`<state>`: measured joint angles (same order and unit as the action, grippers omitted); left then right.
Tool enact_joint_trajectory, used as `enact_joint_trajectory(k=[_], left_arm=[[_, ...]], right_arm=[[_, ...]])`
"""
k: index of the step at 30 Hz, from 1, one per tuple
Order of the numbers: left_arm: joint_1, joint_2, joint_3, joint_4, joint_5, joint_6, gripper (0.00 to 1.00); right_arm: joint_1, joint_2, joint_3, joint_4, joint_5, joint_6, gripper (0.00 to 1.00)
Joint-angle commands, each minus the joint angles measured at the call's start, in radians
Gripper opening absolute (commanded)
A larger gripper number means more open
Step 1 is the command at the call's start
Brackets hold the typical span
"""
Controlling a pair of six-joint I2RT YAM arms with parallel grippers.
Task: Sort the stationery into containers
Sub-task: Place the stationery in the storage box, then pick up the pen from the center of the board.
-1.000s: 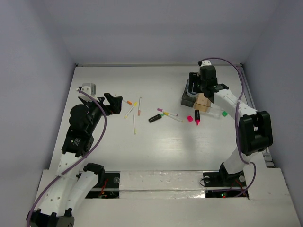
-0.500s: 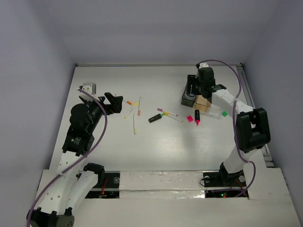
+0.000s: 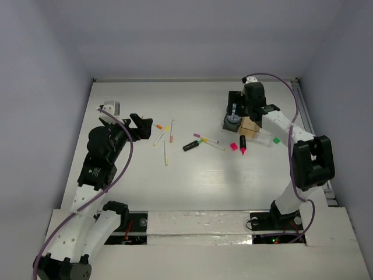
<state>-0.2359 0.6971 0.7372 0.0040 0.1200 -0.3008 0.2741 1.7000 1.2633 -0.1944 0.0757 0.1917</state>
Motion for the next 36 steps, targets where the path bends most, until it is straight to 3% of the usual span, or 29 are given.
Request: enact_joint_trajectory(k=[1,2,3,5,6,8,11,14,15,17,36], left_arm=[[-0.005,0.015,0.013,0.053,0.032,-0.012,0.99],[-0.005,0.019,0.013,0.054,0.036,-0.014,0.99],[-0.005,0.022,0.014,0.054,0.041,-0.014,0.99],[-0.005,0.028,0.016,0.051,0.047,-0.011,0.99],[-0.005,0.028,0.016,0.050,0.047,-0.012,0.99],[-0.005,0.024,0.016,0.045,0.046,-0.009,0.99],[-0.005,0.018,0.016,0.042,0.046,-0.008,0.99],[-0.005,0.010,0.018,0.039,0.053,-0.008,0.99],[-0.005,0.005,0.018,0.039,0.056,-0.008,0.99],[-0.005,-0.002,0.016,0.040,0.061,-0.009,0.99],[-0.033,-0.061,0.013,0.039,0.072,-0.009,0.99]], right_arm=[[0.054,-0.117,-0.010,0.076,-0.056,0.028,0.83],[0.082,-0.129,-0.019,0.079,-0.065,0.031,0.77],[0.146,-0.140,-0.034,0.081,-0.068,0.034,0.47],[0.216,-0.140,-0.050,0.072,-0.070,0.044,0.26],[0.281,-0.138,-0.070,0.072,-0.076,0.049,0.17],[0.338,-0.125,-0.093,0.076,-0.123,0.081,0.15],[0.431,-0.106,-0.151,0.105,-0.146,0.136,0.18],[0.488,-0.065,-0.180,0.128,-0.160,0.193,0.46],[0.499,-0.053,-0.183,0.139,-0.165,0.205,0.63],[0.508,-0.011,-0.194,0.160,-0.168,0.236,0.79],[0.508,0.271,-0.047,0.115,0.137,0.262,0.79]])
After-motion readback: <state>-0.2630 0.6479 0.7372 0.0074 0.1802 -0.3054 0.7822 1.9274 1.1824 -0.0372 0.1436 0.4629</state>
